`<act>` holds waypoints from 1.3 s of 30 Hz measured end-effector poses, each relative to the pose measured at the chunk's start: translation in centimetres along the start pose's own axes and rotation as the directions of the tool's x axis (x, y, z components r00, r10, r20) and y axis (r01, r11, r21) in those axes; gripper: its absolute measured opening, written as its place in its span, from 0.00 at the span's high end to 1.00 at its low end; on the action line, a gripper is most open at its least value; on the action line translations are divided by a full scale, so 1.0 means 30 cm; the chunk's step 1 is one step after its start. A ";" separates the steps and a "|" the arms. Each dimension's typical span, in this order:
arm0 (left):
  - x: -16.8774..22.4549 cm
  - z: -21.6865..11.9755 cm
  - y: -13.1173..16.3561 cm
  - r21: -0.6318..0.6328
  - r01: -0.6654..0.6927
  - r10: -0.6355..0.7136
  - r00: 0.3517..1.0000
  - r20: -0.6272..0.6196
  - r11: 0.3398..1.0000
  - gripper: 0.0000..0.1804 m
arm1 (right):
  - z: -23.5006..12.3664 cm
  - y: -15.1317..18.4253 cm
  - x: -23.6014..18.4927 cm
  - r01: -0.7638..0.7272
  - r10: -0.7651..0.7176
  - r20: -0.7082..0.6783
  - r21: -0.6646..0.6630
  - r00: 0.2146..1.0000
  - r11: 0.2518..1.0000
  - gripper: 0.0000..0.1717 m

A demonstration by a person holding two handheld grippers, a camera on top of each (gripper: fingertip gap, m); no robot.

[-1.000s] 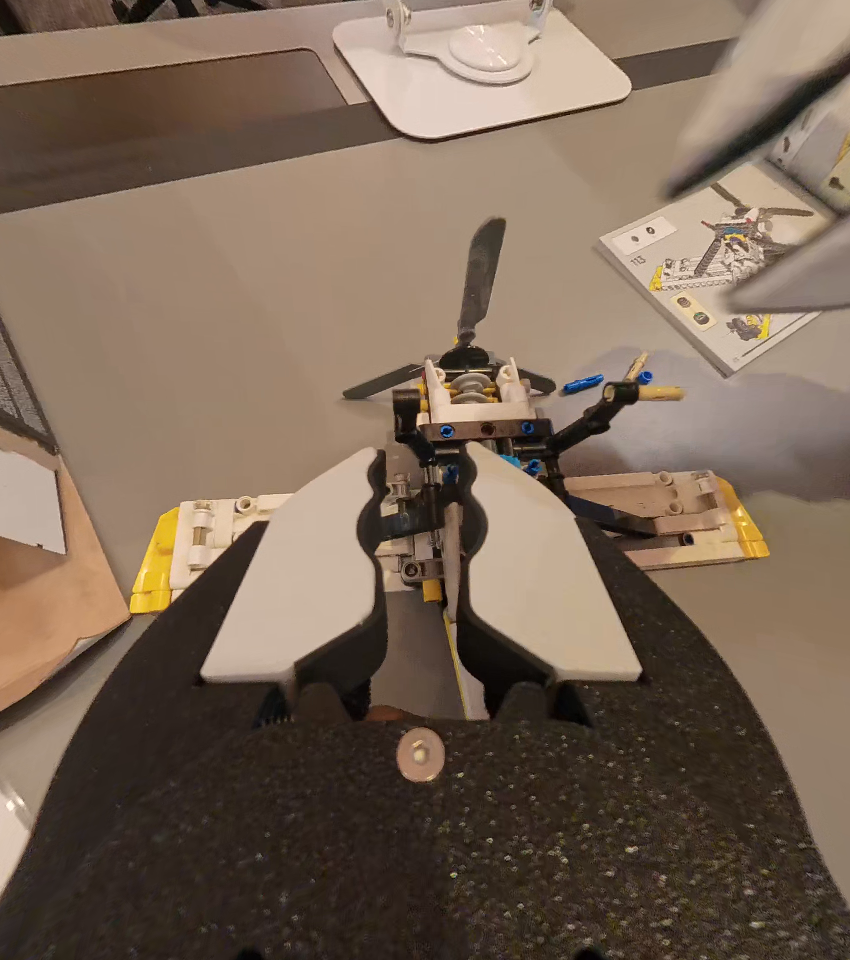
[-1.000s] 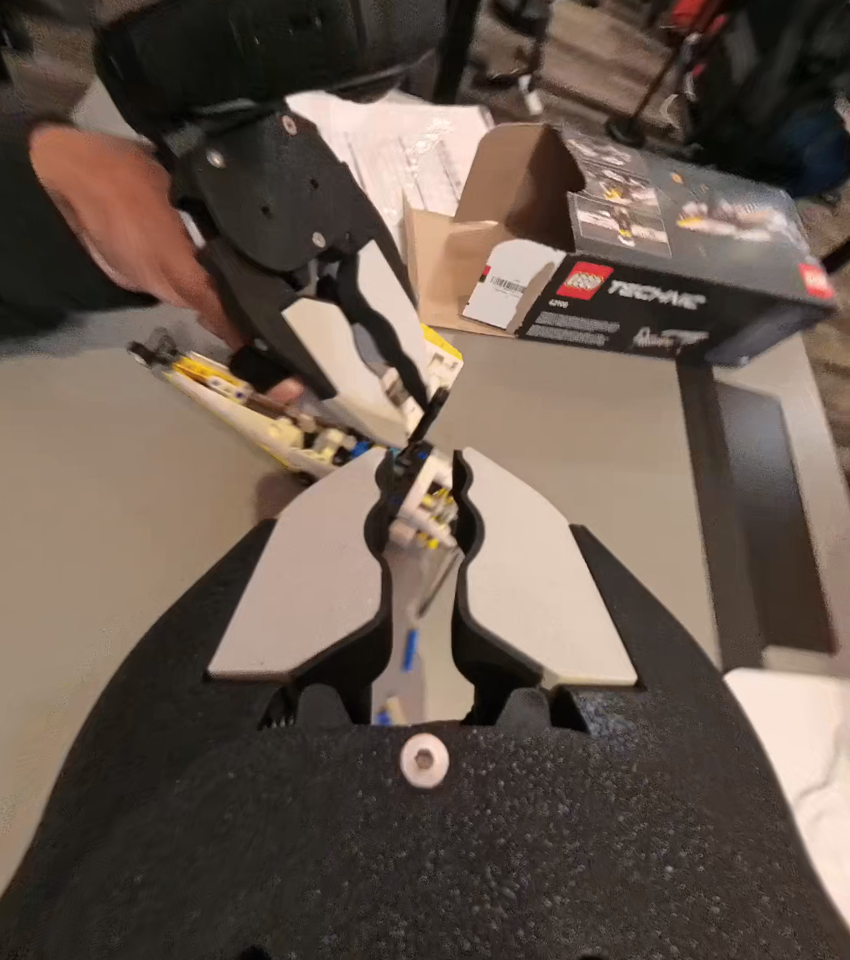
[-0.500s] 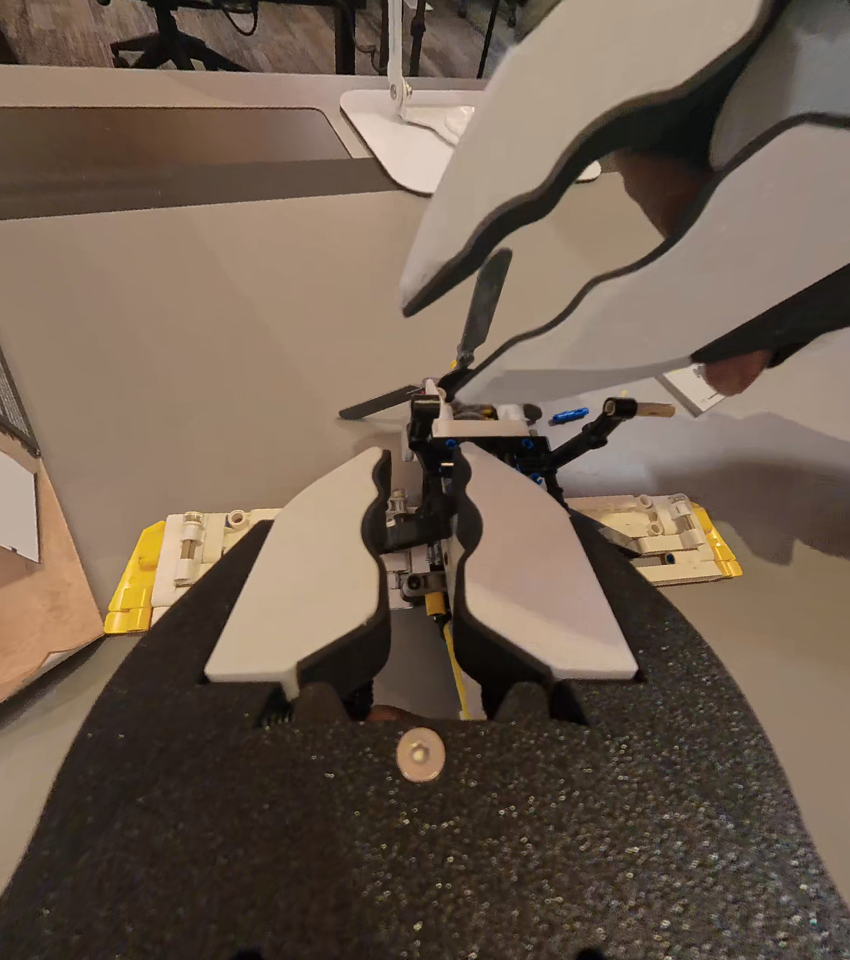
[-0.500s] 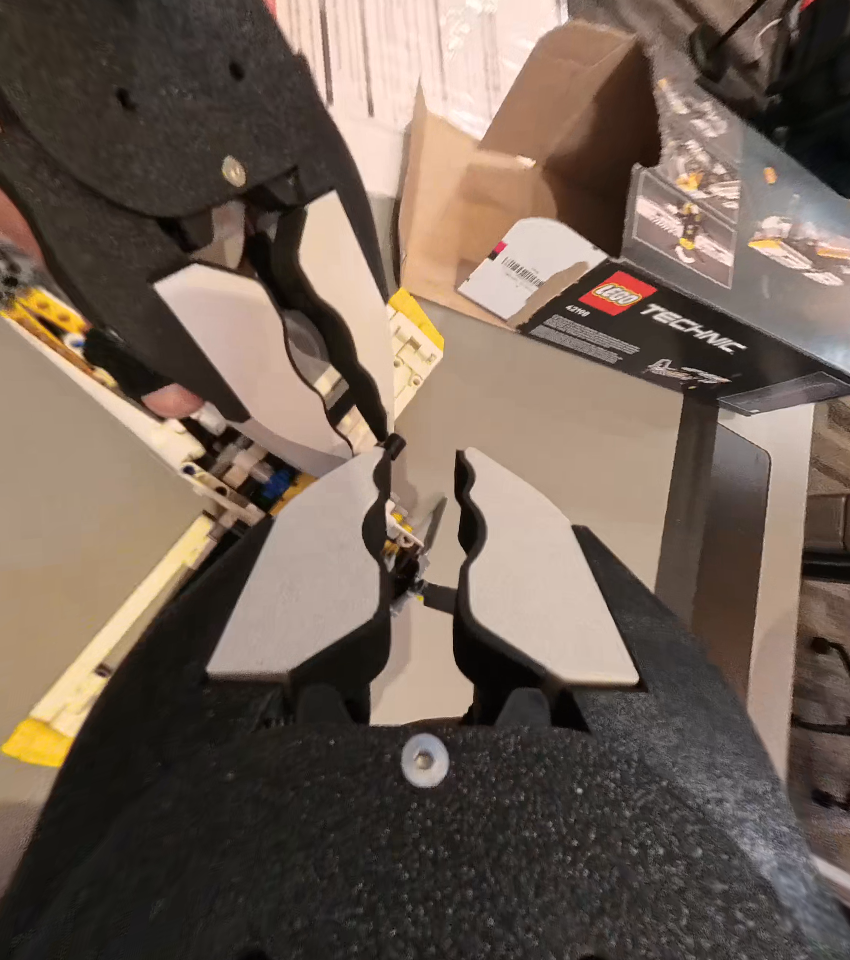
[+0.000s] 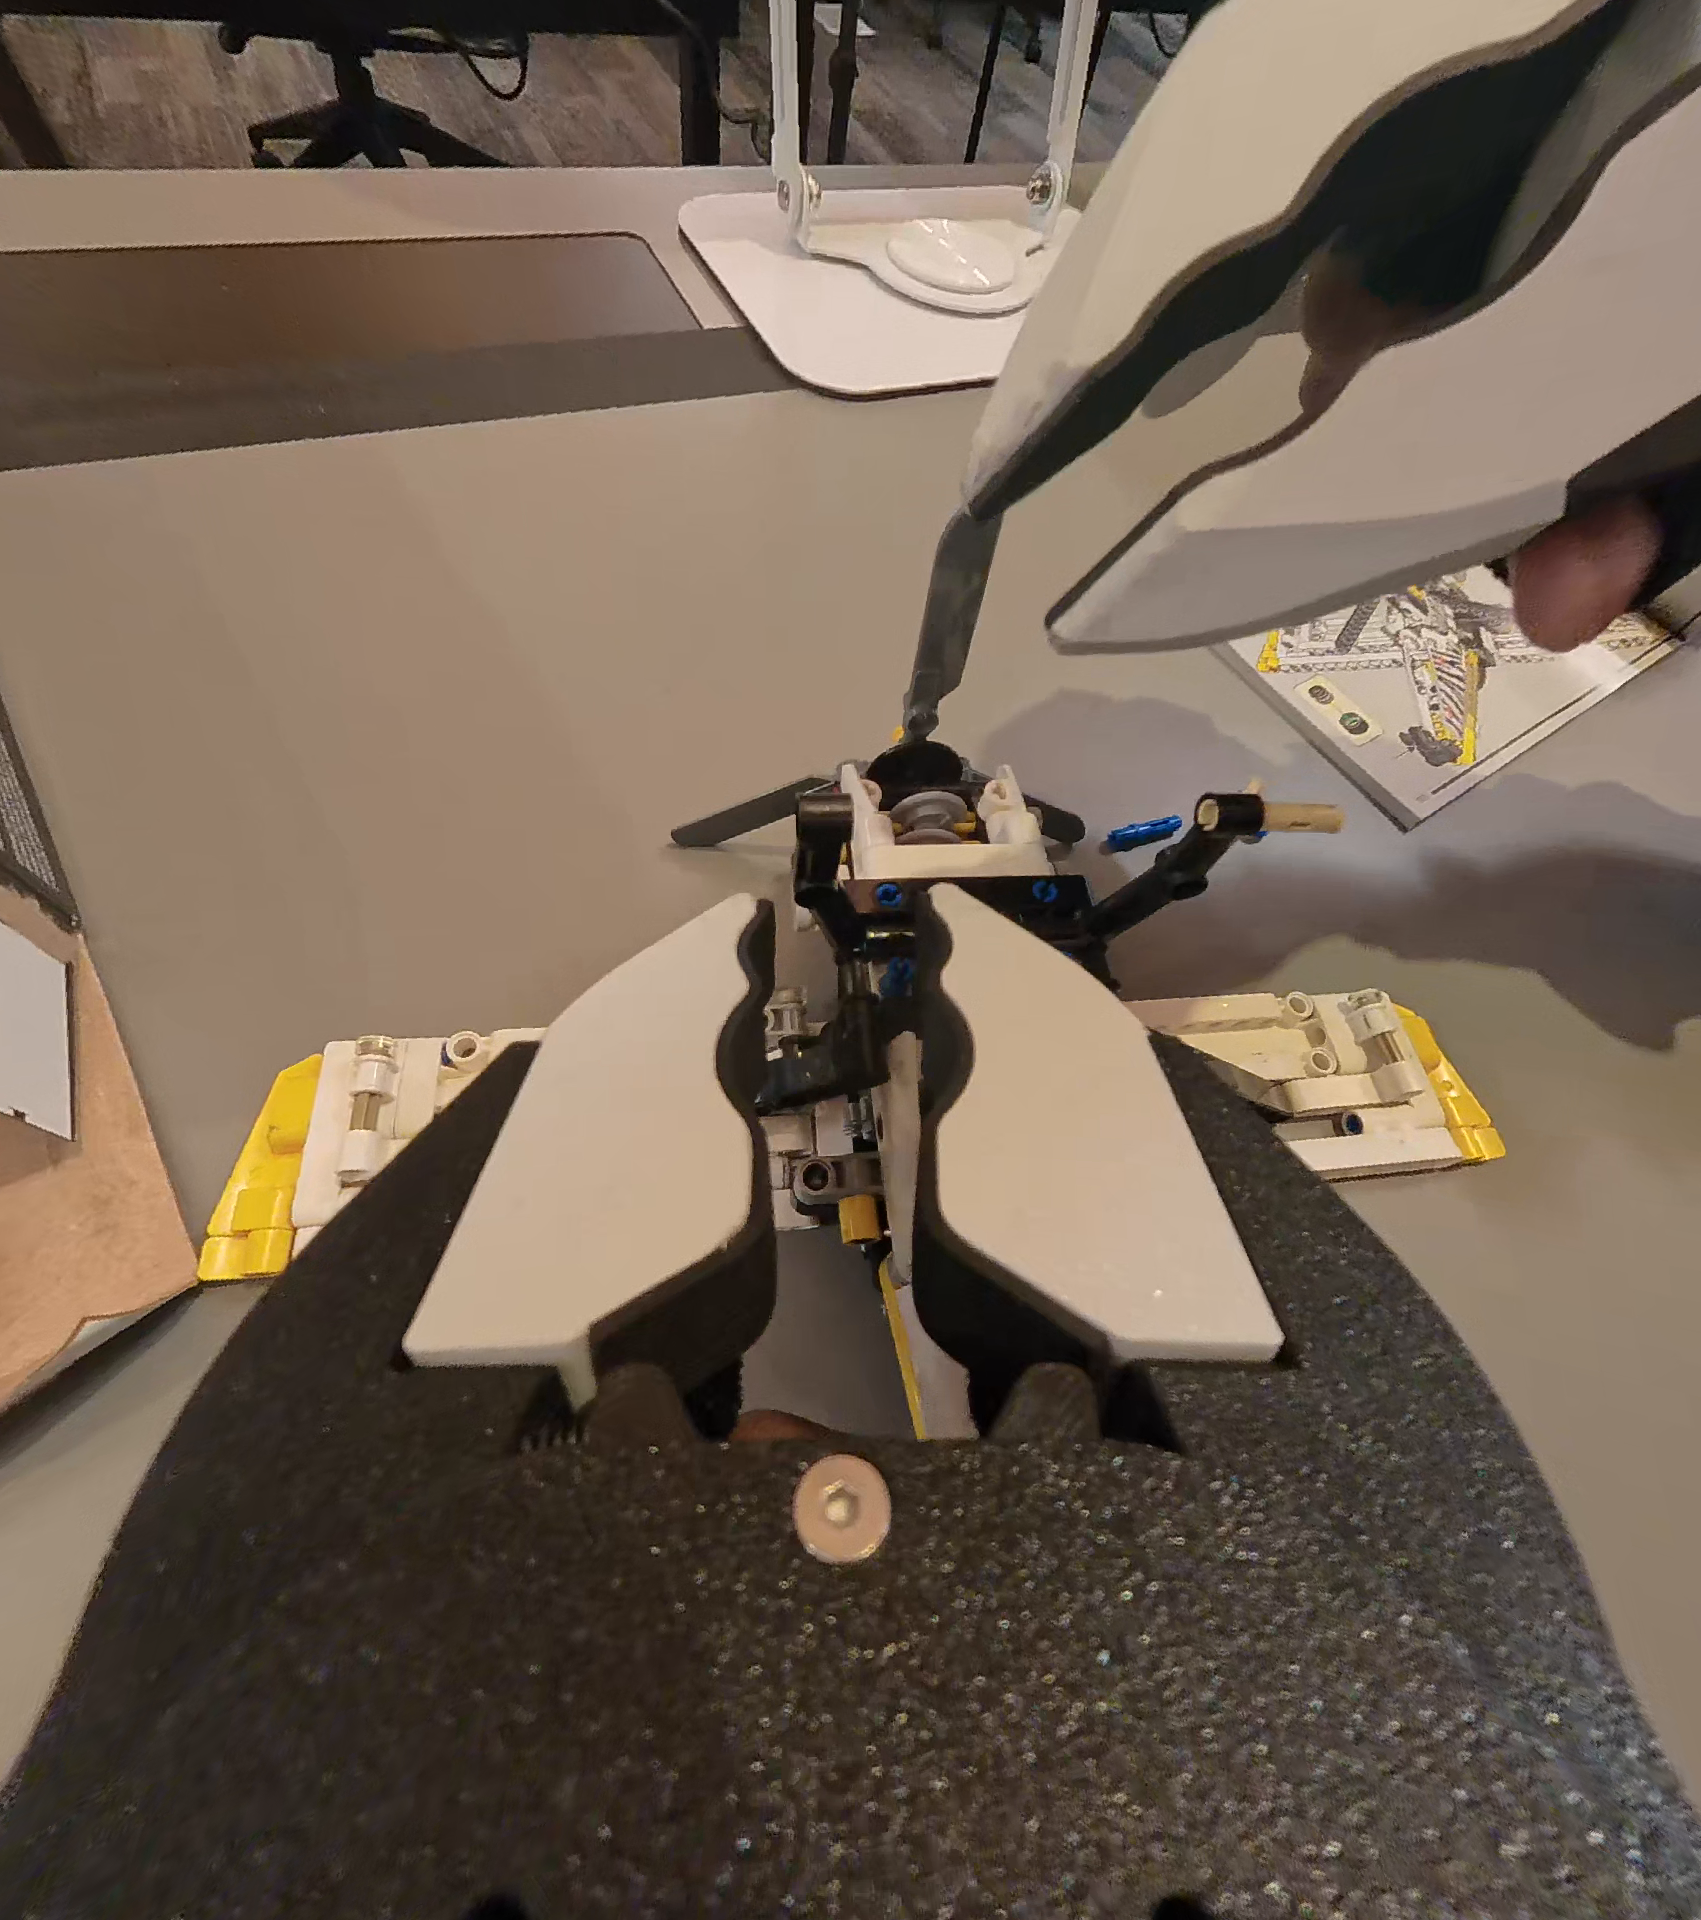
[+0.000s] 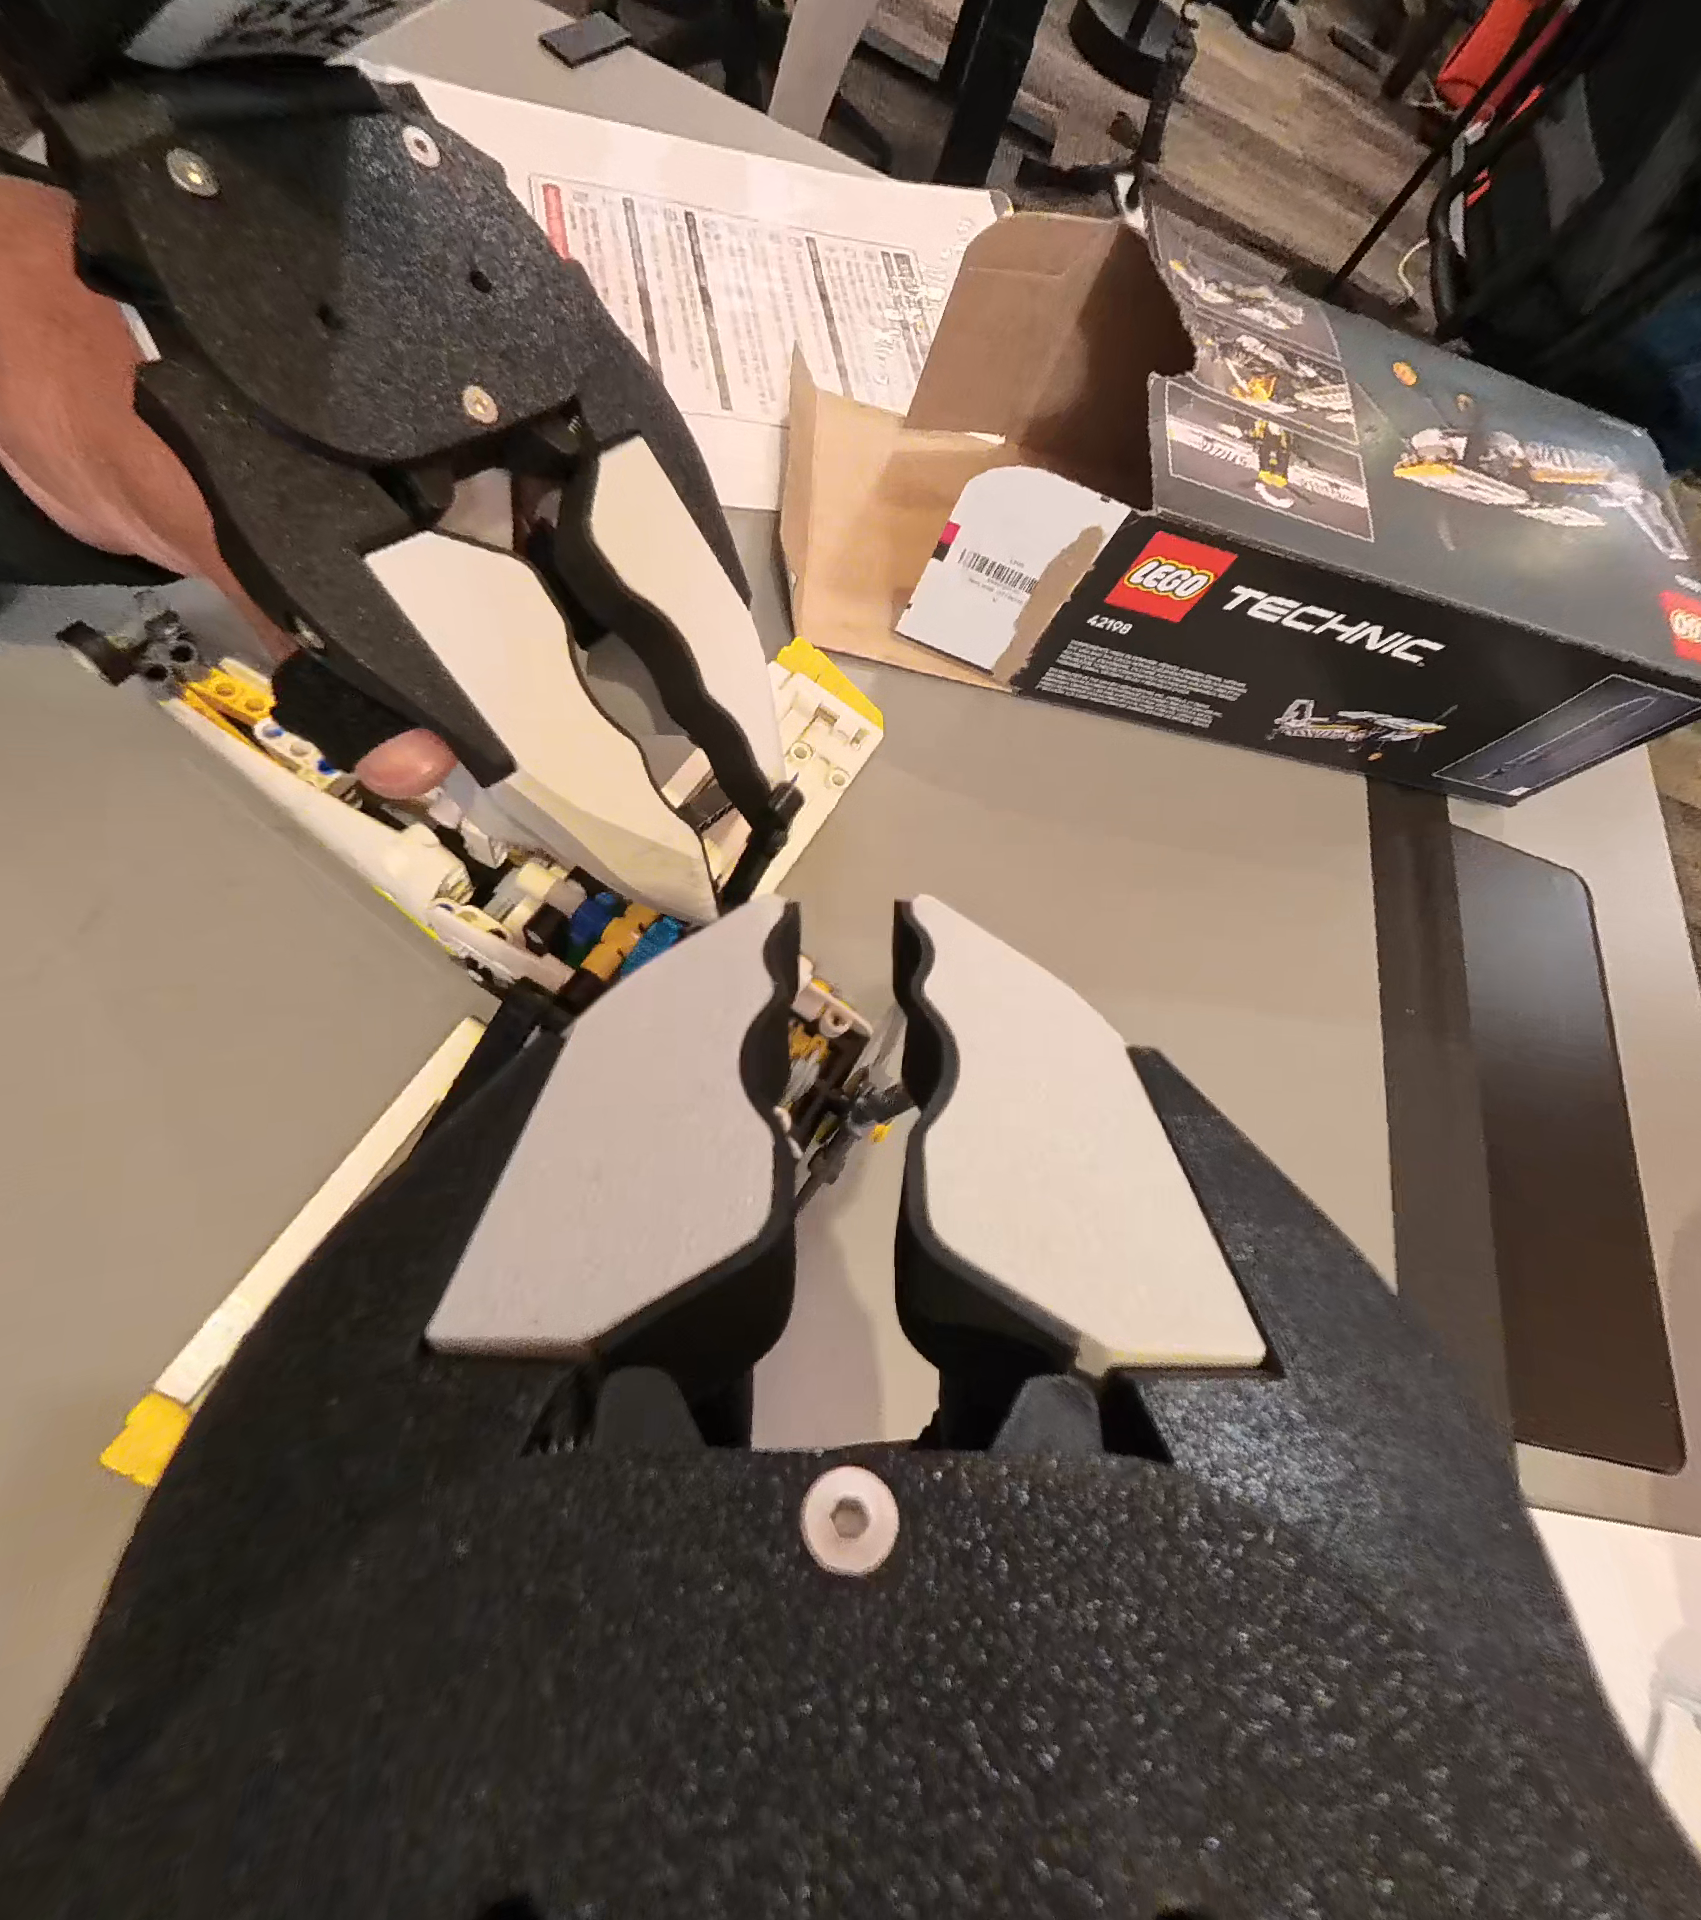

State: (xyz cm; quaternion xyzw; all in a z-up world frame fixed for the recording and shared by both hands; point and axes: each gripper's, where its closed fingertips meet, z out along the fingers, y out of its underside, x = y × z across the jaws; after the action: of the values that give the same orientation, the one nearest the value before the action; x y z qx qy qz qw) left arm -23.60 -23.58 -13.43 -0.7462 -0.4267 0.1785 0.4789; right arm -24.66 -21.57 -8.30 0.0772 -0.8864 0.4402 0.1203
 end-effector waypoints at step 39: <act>-0.058 -0.040 -0.009 0.049 0.032 -0.036 0.997 0.067 0.998 0.86 | 0.112 -0.015 -0.107 -0.235 0.218 -0.113 -0.165 0.969 0.958 0.91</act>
State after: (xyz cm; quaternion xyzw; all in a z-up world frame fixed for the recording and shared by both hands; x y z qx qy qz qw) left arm -23.92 -25.61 -12.86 -0.7206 -0.4510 0.2058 0.4849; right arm -21.95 -24.43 -10.82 -0.0566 -0.9184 0.3736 0.1168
